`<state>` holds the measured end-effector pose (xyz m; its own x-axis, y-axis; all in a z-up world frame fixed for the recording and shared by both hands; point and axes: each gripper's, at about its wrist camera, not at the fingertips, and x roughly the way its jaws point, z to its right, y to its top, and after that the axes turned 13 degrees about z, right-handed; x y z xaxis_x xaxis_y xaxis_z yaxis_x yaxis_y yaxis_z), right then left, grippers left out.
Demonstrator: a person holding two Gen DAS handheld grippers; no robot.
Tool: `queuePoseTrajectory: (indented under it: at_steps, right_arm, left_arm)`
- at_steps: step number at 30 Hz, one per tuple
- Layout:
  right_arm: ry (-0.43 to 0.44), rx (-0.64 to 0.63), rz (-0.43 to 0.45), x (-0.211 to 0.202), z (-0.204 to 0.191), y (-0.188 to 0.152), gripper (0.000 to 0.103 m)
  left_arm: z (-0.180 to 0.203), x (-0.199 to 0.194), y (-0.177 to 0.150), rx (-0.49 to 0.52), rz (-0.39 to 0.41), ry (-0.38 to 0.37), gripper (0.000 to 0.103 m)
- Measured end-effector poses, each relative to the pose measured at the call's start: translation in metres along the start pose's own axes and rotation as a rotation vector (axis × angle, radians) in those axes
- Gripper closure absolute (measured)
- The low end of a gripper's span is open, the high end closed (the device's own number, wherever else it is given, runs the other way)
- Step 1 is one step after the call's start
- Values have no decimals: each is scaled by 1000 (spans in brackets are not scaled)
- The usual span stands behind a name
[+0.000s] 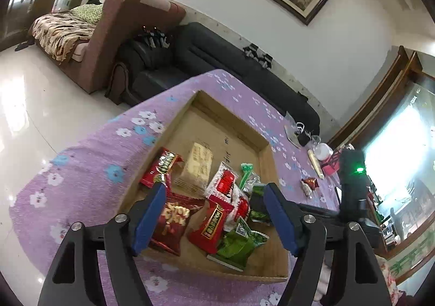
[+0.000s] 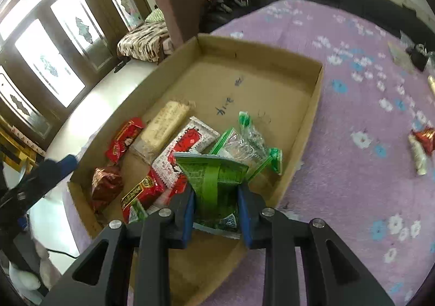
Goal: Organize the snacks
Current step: 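Carry both packets over the cardboard tray and open both tools, then grasp the red foil candy with the right tool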
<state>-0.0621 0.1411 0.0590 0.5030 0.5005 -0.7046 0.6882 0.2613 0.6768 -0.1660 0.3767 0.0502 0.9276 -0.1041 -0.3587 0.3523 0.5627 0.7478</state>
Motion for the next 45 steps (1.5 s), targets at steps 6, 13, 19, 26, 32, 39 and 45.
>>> queuePoseTrajectory:
  at_steps: [6,13,19,26,32,39,45]
  right_arm:
    - [0,3,63,-11,-2,1,68]
    - [5,59,171,-54,18,0,53]
    - [-53,155,214,-83,71,-12,52]
    - [-210,333,270,-130,172,-42,52]
    - [-331,447,290,-161,241,-71,52]
    - [-315,480,256,-144,266,-70,52]
    - [-303,504,257,-104,284,-7,50]
  left_arm:
    - [-6,-4,-1,-20,-2,4,24]
    - [8,-5,-4,-28,-14,12,24]
    - [45,-4,-11,52,-35,-28,23]
    - [76,3,-27,126,-91,-61,23]
    - [114,14,-46,199,-144,-119,23]
    - [150,28,-72,282,-225,-178,23]
    - [162,35,-84,307,-261,-195,23]
